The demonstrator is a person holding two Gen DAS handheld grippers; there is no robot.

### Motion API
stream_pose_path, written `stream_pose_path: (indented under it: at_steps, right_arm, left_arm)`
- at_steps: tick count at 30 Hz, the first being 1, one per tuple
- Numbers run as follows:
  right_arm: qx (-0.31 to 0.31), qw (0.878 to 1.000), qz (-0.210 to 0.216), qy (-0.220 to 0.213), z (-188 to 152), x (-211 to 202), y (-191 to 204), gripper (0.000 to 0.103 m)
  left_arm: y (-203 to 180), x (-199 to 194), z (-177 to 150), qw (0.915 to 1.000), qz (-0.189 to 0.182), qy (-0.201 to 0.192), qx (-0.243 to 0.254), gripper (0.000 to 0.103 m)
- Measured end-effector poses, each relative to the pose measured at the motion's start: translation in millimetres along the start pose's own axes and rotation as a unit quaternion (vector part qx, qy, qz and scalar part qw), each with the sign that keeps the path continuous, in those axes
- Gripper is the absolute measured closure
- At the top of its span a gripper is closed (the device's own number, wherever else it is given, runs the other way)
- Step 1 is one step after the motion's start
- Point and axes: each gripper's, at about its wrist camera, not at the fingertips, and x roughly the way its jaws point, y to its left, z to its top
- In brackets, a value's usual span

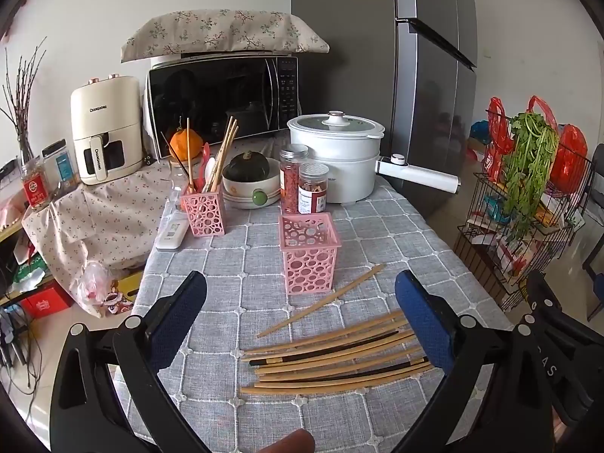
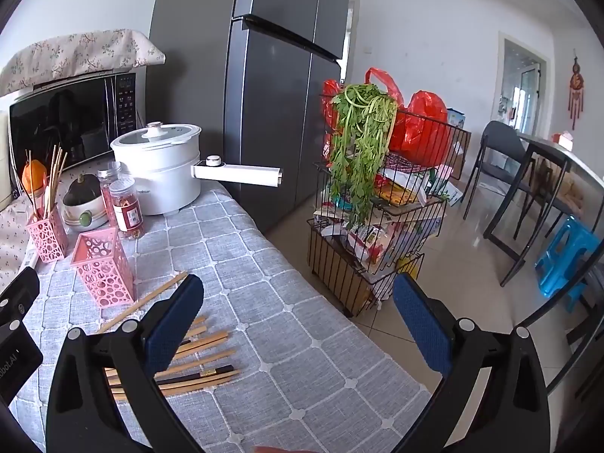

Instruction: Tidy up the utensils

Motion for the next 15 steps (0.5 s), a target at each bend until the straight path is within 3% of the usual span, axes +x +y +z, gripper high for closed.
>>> stream_pose_path:
  at_steps: [15]
  right_arm:
    - [-0.001, 1.0, 0.0, 0.002, 0.8, 0.5, 0.3, 0.005]
  left_arm:
    - [-0.1, 0.3, -0.2, 1.0, 0.0, 0.0, -0.001, 0.007]
